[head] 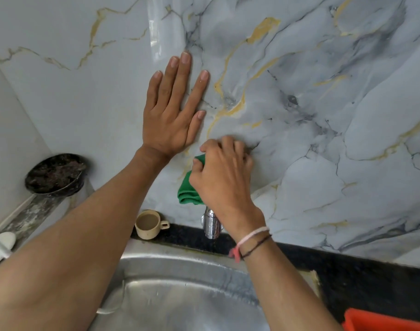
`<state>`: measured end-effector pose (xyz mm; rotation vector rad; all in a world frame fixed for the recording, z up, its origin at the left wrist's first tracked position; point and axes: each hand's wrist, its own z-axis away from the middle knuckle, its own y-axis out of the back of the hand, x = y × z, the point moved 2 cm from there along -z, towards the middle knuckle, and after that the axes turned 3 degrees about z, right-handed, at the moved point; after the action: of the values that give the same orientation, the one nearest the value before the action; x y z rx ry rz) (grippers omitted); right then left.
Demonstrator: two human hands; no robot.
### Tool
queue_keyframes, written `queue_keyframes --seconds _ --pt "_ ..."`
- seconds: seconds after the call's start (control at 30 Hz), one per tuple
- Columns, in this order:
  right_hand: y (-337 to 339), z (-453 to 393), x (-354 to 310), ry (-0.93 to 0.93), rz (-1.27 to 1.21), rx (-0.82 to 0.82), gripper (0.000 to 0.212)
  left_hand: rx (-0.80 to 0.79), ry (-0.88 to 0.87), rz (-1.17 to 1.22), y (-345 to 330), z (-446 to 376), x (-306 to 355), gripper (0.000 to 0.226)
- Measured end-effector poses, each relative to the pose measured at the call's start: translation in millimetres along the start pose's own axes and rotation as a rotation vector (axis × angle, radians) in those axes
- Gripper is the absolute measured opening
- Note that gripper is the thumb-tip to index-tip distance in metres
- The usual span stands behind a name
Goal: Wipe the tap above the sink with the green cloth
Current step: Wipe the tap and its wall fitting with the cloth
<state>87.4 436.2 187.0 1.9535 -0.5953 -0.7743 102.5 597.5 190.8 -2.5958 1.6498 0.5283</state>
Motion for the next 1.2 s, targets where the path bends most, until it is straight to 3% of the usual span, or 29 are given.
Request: queue_keyframes --seconds 0.17,0.3,0.37,0.43,0.47,0.53,0.6,0.63,0.77,0.9,1.07,1.2 --pt "-19.1 55.3 3.8 0.053 0.007 0.179 0.065 -0.003 0.015 -0.006 0.3 -1.7 0.8 0.062" --pt "-46.6 88.5 10.7 0.109 -0.108 0.394 0.068 -0.008 0.023 -0.012 0.0 -0.9 1.0 0.062" --pt "-58.9 102.9 19.8 0.147 -0.221 0.386 0.070 -0.015 0.025 -0.017 0.0 -1.6 0.3 0.062" --pt "-72.7 123.1 41.8 0.083 -0.563 0.296 0.080 -0.020 0.030 -0.026 -0.5 -2.4 0.3 0.062" --pt "-79.6 134.1 55.1 -0.056 -0.838 0.222 0.085 -0.022 0.034 -0.024 -0.8 -2.0 0.6 0.062" --pt "-83.8 145.7 75.1 -0.514 -1.435 0.089 0.081 -0.021 0.031 -0.020 -1.0 -0.5 0.8 0.062" --pt "-96.3 138.2 91.7 -1.011 -1.880 -0.052 0.053 -0.017 0.027 -0.021 -1.0 -1.1 0.5 0.061" --pt "-100.5 127.3 97.0 -1.110 -2.010 -0.132 0.031 -0.015 0.027 -0.015 -0.8 -2.0 0.4 0.061" --pt "-97.1 63.2 86.7 -1.068 -2.209 -0.389 0.029 -0.018 0.032 -0.019 -0.7 -1.2 0.3 0.062" --pt "-85.1 24.3 56.2 -1.021 -2.227 -0.628 0.057 -0.016 0.019 -0.025 -1.7 -0.9 0.1 0.062" --pt "-67.0 7.1 50.6 -0.622 -2.224 -0.810 0.072 -0.010 0.005 -0.037 -2.6 1.1 -0.2 0.062" --pt "-71.2 21.7 47.6 -0.442 -2.234 -0.920 0.077 -0.008 0.006 -0.030 -3.8 2.3 -1.1 0.062"
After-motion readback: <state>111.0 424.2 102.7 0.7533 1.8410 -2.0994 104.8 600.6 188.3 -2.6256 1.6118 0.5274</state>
